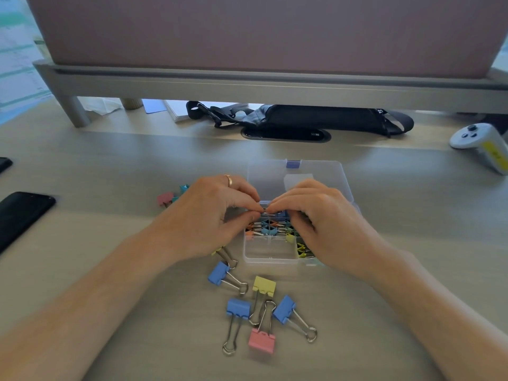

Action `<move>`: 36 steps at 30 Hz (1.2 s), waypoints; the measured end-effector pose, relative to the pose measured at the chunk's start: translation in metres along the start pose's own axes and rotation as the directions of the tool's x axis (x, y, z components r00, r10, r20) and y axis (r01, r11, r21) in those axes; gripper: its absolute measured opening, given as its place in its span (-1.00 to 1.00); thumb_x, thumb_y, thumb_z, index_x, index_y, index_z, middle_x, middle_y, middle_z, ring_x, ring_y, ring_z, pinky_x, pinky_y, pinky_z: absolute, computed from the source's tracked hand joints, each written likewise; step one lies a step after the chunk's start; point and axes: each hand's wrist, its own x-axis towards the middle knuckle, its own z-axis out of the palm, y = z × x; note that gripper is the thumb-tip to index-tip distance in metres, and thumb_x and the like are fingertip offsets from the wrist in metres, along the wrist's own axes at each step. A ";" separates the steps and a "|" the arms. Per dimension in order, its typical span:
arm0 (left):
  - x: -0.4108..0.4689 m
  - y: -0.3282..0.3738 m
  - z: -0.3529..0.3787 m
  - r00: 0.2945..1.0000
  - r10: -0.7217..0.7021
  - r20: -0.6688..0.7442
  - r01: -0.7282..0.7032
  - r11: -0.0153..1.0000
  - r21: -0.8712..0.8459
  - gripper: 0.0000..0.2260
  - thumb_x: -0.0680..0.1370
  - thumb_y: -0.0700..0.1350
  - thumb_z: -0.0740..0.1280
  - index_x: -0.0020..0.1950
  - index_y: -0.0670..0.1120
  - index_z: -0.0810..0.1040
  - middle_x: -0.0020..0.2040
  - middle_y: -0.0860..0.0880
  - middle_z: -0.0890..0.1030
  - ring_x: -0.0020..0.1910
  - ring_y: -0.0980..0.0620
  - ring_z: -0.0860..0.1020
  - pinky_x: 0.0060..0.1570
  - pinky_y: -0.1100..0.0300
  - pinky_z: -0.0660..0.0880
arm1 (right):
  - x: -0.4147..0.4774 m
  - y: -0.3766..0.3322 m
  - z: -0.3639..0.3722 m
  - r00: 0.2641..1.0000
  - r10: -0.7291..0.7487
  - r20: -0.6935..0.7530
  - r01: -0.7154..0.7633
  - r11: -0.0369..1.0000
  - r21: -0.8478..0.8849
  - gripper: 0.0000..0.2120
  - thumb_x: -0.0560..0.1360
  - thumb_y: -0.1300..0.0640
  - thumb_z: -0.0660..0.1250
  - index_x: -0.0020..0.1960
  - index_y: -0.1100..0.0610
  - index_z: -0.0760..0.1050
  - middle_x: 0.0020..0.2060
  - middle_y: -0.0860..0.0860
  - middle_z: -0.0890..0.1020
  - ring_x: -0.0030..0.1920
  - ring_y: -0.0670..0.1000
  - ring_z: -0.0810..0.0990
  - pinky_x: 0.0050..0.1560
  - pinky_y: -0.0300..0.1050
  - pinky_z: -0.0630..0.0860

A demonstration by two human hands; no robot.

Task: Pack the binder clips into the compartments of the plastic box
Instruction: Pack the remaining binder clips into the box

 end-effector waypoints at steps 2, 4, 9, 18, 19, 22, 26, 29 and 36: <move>-0.001 -0.001 0.000 1.000 0.017 0.006 -0.017 1.000 -0.003 -0.84 0.57 -0.09 0.46 0.12 0.06 0.75 0.06 0.18 0.64 0.04 0.26 0.58 0.03 0.48 0.45 | -0.001 0.000 -0.001 1.000 -0.007 -0.020 0.007 1.000 0.000 -0.67 0.57 0.27 0.24 0.15 0.06 0.72 0.05 -0.08 0.73 0.07 -0.06 0.62 0.10 -0.13 0.61; -0.001 -0.002 0.000 0.999 0.035 0.012 -0.035 0.999 -0.009 -0.85 0.57 -0.10 0.45 0.11 0.05 0.75 0.06 0.19 0.63 0.05 0.24 0.58 0.05 0.35 0.53 | -0.002 0.000 -0.001 1.000 -0.015 -0.021 0.015 1.000 -0.003 -0.68 0.56 0.30 0.27 0.14 0.06 0.72 0.06 -0.08 0.74 0.07 -0.08 0.63 0.12 -0.11 0.62; -0.001 -0.003 0.000 0.998 0.063 0.010 -0.063 0.998 0.016 -0.85 0.57 -0.10 0.44 0.11 0.03 0.74 0.07 0.18 0.63 0.05 0.21 0.58 0.06 0.16 0.58 | -0.001 0.000 -0.002 0.999 -0.043 -0.004 0.043 0.999 -0.034 -0.68 0.55 0.29 0.27 0.13 0.06 0.73 0.03 -0.08 0.75 0.05 -0.07 0.65 0.07 -0.05 0.66; 0.000 0.002 0.001 0.997 0.082 -0.017 -0.082 0.997 -0.014 -0.81 0.58 -0.14 0.44 0.16 0.03 0.71 0.08 0.12 0.64 0.03 0.17 0.60 0.03 0.14 0.60 | -0.002 -0.001 -0.004 0.999 -0.018 -0.035 0.019 1.000 0.019 -0.68 0.56 0.37 0.31 0.16 0.08 0.72 0.11 -0.06 0.72 0.09 -0.06 0.68 0.12 -0.02 0.67; 0.000 0.002 0.001 0.996 0.081 -0.024 -0.082 0.997 -0.015 -0.82 0.58 -0.14 0.44 0.16 0.04 0.72 0.08 0.12 0.64 0.03 0.17 0.60 0.04 0.16 0.59 | -0.002 -0.001 -0.004 0.999 -0.011 -0.041 0.012 0.999 0.029 -0.69 0.56 0.37 0.31 0.15 0.08 0.71 0.11 -0.07 0.71 0.09 -0.06 0.68 0.12 -0.02 0.67; 0.000 0.001 0.000 0.998 0.062 -0.023 -0.063 0.998 -0.027 -0.83 0.58 -0.13 0.44 0.14 0.04 0.73 0.07 0.16 0.63 0.03 0.20 0.60 0.05 0.23 0.57 | -0.002 -0.001 -0.004 0.998 0.016 -0.062 -0.013 0.999 0.043 -0.71 0.55 0.36 0.34 0.12 0.07 0.71 0.08 -0.09 0.70 0.09 -0.09 0.66 0.12 -0.02 0.66; 0.000 0.001 0.000 0.998 0.067 -0.010 -0.067 0.998 -0.014 -0.85 0.58 -0.13 0.44 0.12 0.02 0.73 0.04 0.15 0.64 0.00 0.20 0.60 0.02 0.23 0.57 | -0.002 -0.002 -0.006 0.995 0.060 -0.083 -0.057 0.998 0.038 -0.72 0.56 0.31 0.32 0.11 0.03 0.70 0.02 -0.13 0.69 0.06 -0.12 0.62 0.11 -0.06 0.64; 0.000 0.001 -0.001 0.998 0.060 -0.009 -0.060 0.998 -0.016 -0.85 0.58 -0.12 0.44 0.12 0.03 0.73 0.04 0.16 0.63 0.00 0.20 0.59 0.02 0.27 0.56 | -0.002 -0.005 -0.007 0.997 0.051 -0.049 -0.051 0.999 0.011 -0.72 0.56 0.20 0.25 0.10 0.01 0.70 -0.02 -0.19 0.66 0.02 -0.13 0.60 0.06 -0.08 0.64; 0.000 0.000 -0.001 0.999 0.015 -0.051 -0.016 1.000 -0.016 -0.81 0.59 -0.17 0.40 0.13 0.06 0.71 0.06 0.18 0.62 0.02 0.25 0.56 -0.01 0.51 0.42 | -0.003 -0.006 -0.007 0.997 0.049 -0.062 -0.048 0.999 0.018 -0.71 0.55 0.18 0.23 0.10 0.03 0.70 -0.02 -0.15 0.69 0.02 -0.12 0.61 0.08 -0.09 0.63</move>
